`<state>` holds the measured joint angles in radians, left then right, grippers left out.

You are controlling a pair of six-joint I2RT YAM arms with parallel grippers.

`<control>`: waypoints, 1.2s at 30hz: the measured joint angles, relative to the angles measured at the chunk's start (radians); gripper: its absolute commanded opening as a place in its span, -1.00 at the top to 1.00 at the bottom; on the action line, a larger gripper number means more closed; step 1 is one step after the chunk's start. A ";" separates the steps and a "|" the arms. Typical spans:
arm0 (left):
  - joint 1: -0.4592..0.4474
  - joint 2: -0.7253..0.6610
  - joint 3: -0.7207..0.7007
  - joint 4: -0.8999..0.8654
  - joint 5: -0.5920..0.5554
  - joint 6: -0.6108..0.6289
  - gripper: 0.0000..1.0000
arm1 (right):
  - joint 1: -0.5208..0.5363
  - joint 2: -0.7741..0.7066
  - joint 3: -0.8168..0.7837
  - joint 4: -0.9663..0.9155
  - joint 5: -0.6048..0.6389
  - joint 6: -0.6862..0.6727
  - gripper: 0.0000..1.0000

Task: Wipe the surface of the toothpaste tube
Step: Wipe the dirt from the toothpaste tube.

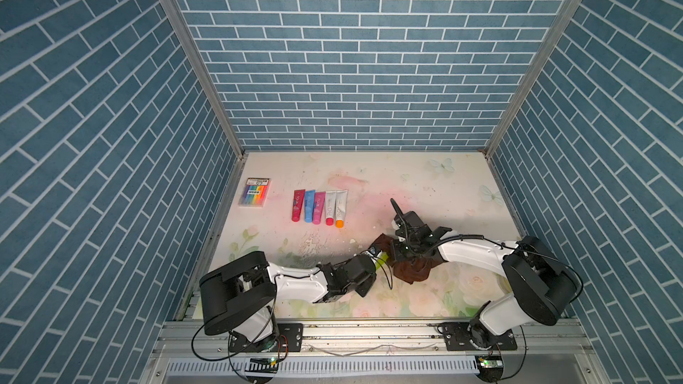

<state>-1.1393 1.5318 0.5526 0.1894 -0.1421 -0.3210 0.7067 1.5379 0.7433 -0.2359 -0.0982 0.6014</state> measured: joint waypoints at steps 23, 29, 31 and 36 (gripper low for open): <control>-0.002 0.000 -0.001 0.000 0.013 0.002 1.00 | 0.124 0.008 0.048 0.066 -0.132 -0.005 1.00; -0.002 0.000 -0.001 0.000 0.011 -0.008 1.00 | 0.116 0.026 0.037 0.077 -0.112 -0.001 1.00; -0.002 0.000 -0.001 0.001 0.012 -0.003 1.00 | 0.106 0.021 0.024 0.092 -0.106 0.004 1.00; -0.002 0.000 -0.001 0.001 0.011 0.003 1.00 | 0.042 0.016 0.001 0.105 -0.066 0.004 1.00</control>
<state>-1.1412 1.5318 0.5518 0.1905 -0.1310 -0.3176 0.7483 1.5536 0.7444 -0.1314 -0.1642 0.6052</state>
